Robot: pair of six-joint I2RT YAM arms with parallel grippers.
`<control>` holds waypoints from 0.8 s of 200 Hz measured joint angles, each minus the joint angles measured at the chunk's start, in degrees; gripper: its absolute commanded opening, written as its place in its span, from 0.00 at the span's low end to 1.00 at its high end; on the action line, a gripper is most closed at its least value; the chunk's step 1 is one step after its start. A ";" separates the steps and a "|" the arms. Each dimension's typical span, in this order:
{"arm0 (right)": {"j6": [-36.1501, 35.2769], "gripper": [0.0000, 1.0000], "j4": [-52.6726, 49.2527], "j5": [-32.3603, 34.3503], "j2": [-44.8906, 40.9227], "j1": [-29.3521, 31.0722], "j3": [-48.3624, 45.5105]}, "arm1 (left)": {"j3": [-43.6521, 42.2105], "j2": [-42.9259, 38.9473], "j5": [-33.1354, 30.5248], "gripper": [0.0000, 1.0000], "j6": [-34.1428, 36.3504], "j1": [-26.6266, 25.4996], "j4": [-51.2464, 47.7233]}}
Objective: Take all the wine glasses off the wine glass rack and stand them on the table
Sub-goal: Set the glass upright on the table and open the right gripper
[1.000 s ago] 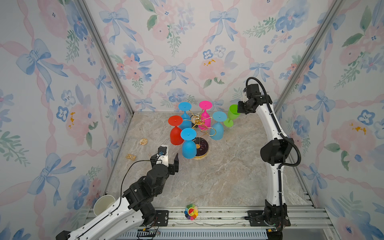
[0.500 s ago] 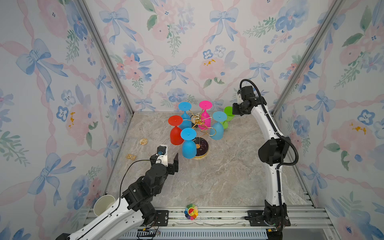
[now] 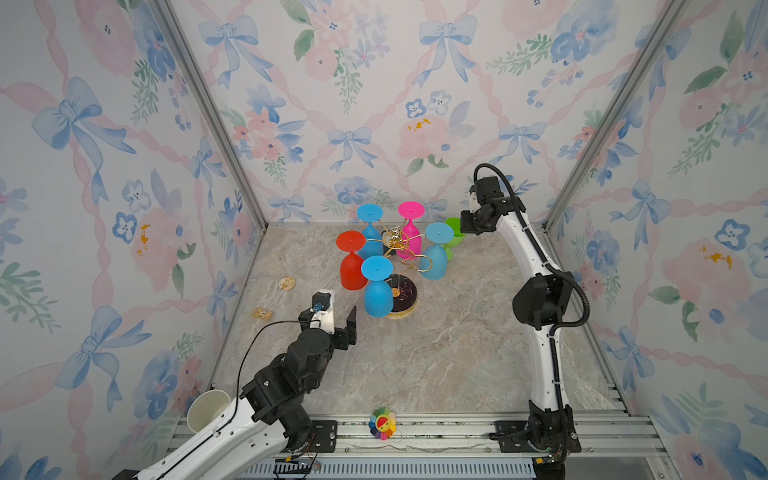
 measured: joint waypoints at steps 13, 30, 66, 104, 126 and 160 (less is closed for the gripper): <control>0.00 0.12 0.17 0.02 0.00 0.11 -0.07 | 0.00 -0.02 0.00 0.87 0.00 0.00 0.00; 0.11 0.16 0.20 0.00 0.00 0.26 -0.07 | 0.00 -0.04 0.00 0.87 0.00 0.00 0.00; 0.55 0.22 1.09 -0.07 -0.02 0.59 -0.90 | 0.00 -0.39 -0.02 0.87 -0.02 0.00 0.00; 0.85 0.30 2.05 -0.59 -0.39 0.59 -2.05 | 0.00 -0.39 0.00 0.87 -0.02 0.00 0.00; 1.36 0.34 2.40 -1.09 -1.27 0.59 -2.23 | 0.00 -0.39 0.02 0.87 -0.04 -0.02 -0.02; 1.68 0.43 3.58 -1.46 -3.52 0.59 -2.32 | 0.00 -0.39 0.17 0.87 -0.17 0.00 0.00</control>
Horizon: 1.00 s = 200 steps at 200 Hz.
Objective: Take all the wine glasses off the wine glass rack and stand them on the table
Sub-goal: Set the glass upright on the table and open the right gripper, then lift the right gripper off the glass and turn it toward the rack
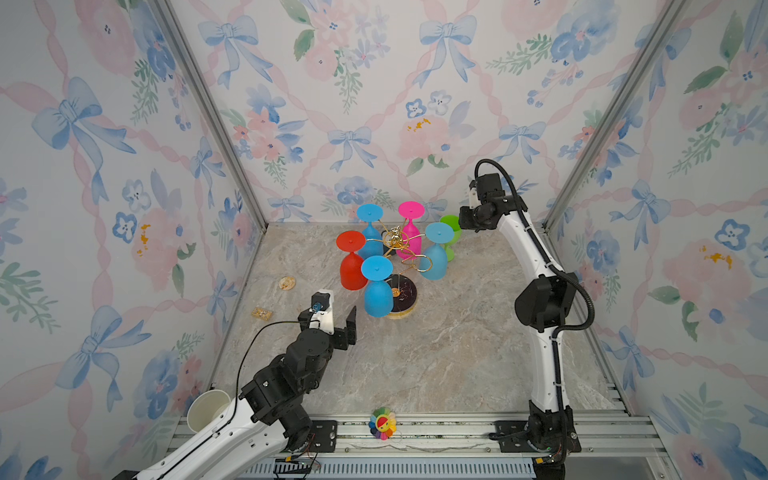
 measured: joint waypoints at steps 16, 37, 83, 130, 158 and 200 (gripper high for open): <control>-0.02 0.46 0.50 -0.09 -1.31 0.00 -0.37 | 0.00 0.00 -0.02 0.87 0.00 -0.02 0.00; 0.15 0.50 1.38 -0.24 -4.46 0.02 -3.17 | 0.00 -0.02 -0.02 0.89 -0.04 0.00 -0.02; 2.25 0.64 5.81 -3.21 -16.57 0.33 -17.51 | 0.00 -0.09 -0.22 0.90 -0.46 0.00 -0.02; 7.26 0.73 15.82 -9.11 -34.29 0.11 -38.25 | 0.00 -0.11 -0.17 0.92 -0.46 1.14 -0.02; 11.41 0.76 21.40 -14.47 -41.92 -0.79 -46.90 | 0.00 0.26 0.92 0.93 -0.42 3.19 0.00; 17.22 0.77 27.98 -23.23 -47.21 -1.68 -54.40 | 0.02 2.73 6.88 0.93 -0.20 10.71 0.00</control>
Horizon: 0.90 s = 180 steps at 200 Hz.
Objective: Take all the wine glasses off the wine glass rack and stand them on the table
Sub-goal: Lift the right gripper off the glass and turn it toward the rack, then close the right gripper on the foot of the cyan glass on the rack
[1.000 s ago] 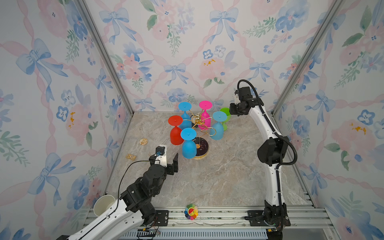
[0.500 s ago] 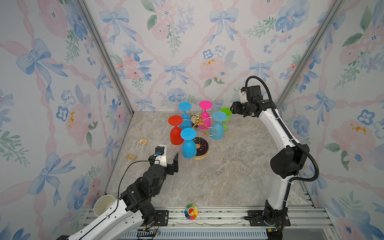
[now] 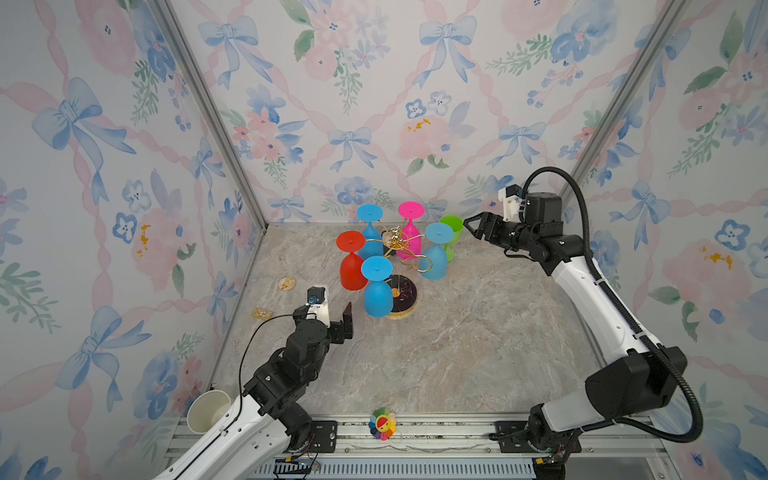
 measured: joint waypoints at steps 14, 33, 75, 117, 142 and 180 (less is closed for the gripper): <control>1.99 0.73 2.34 -2.71 -0.72 0.00 -1.97 | 0.00 0.04 2.51 0.93 0.22 3.39 0.04; 5.05 0.68 5.14 -5.88 -1.25 0.07 -4.35 | 0.00 -0.24 6.03 0.93 0.44 7.67 0.44; 10.97 0.62 9.88 -10.49 -1.22 0.70 -6.25 | 0.00 -0.22 11.21 0.93 0.66 12.52 2.16; 13.62 0.59 12.55 -12.31 -1.01 2.14 -6.56 | 0.00 -0.07 13.77 0.93 1.05 14.45 2.95; 14.64 0.55 13.62 -13.03 -0.90 2.51 -7.37 | 0.00 -0.04 15.12 0.93 1.07 15.72 3.63; 16.00 0.50 14.86 -13.53 -0.22 2.71 -8.07 | -0.02 0.20 17.33 0.93 1.05 17.40 4.52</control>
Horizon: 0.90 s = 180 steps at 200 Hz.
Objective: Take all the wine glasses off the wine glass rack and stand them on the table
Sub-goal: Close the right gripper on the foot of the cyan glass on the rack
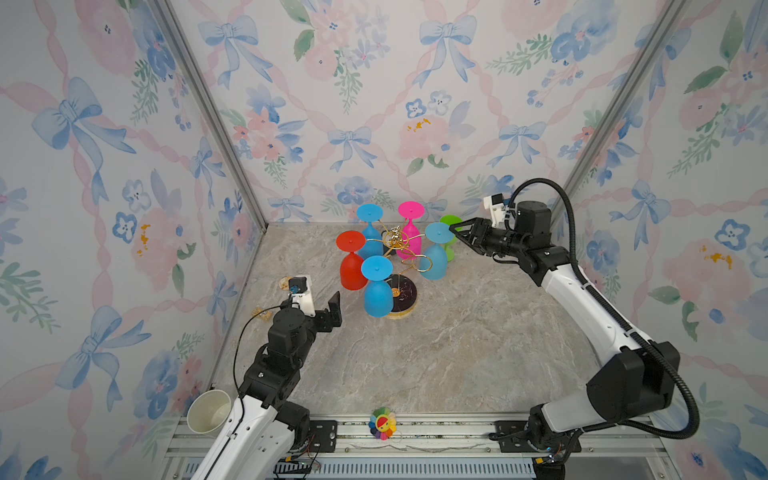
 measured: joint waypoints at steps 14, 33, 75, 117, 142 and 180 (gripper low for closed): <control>0.26 0.49 0.31 -0.17 0.26 0.17 0.00 | -0.02 0.00 0.63 0.93 0.00 0.44 0.28; 0.79 0.47 0.79 -0.57 0.52 0.39 0.00 | -0.13 0.00 1.38 0.94 0.00 1.03 0.66; 1.81 0.40 2.36 -1.27 1.51 0.59 -0.68 | -0.39 0.00 2.73 0.94 -0.02 1.73 0.72; 2.93 0.27 3.08 -1.73 2.32 0.59 -0.96 | -0.61 0.00 3.23 0.94 -0.02 1.97 1.11; 3.30 0.21 3.48 -2.12 2.32 0.59 -0.98 | -0.68 0.00 3.26 0.94 -0.02 1.99 1.14; 3.74 0.17 3.69 -2.40 2.32 0.59 -1.03 | -0.76 -0.02 3.43 0.94 -0.13 2.25 1.14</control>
